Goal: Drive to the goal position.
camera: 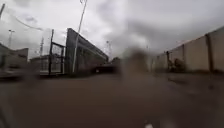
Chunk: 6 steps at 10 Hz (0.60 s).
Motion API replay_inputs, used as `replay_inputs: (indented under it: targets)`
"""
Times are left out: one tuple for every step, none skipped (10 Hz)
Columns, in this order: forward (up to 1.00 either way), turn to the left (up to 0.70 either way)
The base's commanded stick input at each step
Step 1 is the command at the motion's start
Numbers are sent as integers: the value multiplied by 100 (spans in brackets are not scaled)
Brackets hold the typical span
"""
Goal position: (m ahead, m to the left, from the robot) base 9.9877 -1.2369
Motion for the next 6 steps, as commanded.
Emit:
replay_inputs:
  targets:
    - [50, 2]
    - [50, 2]
    - [50, 2]
    - [50, -4]
    - [50, -30]
    - [50, -46]
